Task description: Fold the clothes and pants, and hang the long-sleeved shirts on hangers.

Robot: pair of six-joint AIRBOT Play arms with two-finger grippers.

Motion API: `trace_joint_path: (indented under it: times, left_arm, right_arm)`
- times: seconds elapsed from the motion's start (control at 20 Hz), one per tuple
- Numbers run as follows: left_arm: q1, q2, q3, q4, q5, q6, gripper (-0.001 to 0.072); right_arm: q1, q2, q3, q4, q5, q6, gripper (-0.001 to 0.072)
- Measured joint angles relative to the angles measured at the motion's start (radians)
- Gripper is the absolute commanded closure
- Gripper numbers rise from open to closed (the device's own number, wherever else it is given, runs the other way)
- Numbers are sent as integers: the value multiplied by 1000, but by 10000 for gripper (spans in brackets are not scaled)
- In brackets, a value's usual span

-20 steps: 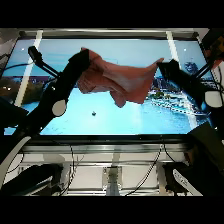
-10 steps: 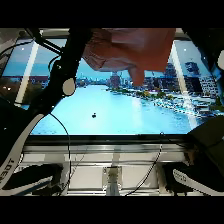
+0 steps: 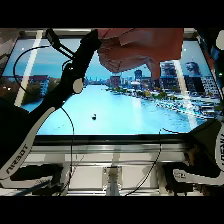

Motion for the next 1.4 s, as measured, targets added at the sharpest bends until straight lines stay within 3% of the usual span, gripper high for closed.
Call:
trace_joint_path:
  times: [0.3, 0.55, 0.75, 1.0, 1.15, 1.4]
  left_arm:
    - [23, -146, 194, -1, 29, -84, 691]
    - [67, -225, 398, 54, -177, -121, 691]
    - [116, -242, 438, 76, -439, -114, 693]
    - [140, -245, 388, 97, -735, 13, 693]
    - [138, -216, 275, 100, -806, 44, 693]
    - [136, -61, -28, 125, -846, 73, 692]
  right_arm:
    - [-6, -113, 109, 0, -69, -75, 707]
    - [-18, -227, 275, 2, 21, -111, 706]
    - [-51, -280, 296, 0, 224, -104, 706]
    - [-95, -302, 157, -3, 547, -64, 707]
    - [-93, -297, 9, 0, 678, -54, 707]
    - [-86, -204, -296, 1, 765, -51, 706]
